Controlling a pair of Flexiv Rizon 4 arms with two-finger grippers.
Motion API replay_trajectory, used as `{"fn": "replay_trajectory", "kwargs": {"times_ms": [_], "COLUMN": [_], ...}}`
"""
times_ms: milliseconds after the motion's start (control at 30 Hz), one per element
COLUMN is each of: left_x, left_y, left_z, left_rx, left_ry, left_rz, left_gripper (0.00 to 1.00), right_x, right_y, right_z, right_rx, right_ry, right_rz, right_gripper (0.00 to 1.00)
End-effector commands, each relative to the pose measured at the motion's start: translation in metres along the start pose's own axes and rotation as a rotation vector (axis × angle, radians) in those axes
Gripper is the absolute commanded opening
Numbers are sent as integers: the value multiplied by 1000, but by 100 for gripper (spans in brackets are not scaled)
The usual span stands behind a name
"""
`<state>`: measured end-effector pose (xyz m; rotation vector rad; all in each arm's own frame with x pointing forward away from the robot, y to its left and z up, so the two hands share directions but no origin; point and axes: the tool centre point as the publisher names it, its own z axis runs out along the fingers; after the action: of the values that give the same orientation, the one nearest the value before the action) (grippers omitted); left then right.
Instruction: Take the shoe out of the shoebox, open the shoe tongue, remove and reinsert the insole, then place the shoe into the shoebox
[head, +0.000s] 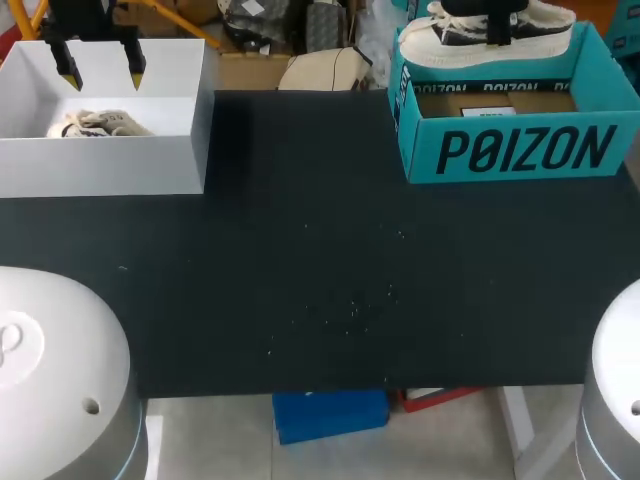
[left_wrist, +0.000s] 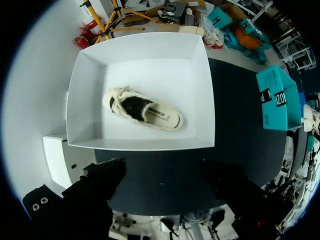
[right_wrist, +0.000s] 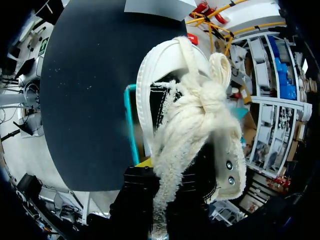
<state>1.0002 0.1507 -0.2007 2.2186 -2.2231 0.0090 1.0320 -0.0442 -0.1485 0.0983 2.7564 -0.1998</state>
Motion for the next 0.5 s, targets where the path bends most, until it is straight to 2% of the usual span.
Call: {"fn": "replay_trajectory", "kwargs": {"times_ms": [33, 267, 500], "left_x": [0, 0, 0], "left_y": [0, 0, 0], "left_z": [0, 0, 0], "left_rx": [-1, -1, -1], "left_ry": [-2, -2, -2], "left_rz": [-1, -1, -1], "left_gripper": [100, 100, 100], "right_x": [71, 136, 177], "right_y": [24, 78, 142], "right_z": [-102, -108, -93], "right_rx": [-7, -20, -28], "right_ry": [-192, -205, -199], "right_rz": [-15, -27, -17], "right_gripper": [0, 0, 0]}}
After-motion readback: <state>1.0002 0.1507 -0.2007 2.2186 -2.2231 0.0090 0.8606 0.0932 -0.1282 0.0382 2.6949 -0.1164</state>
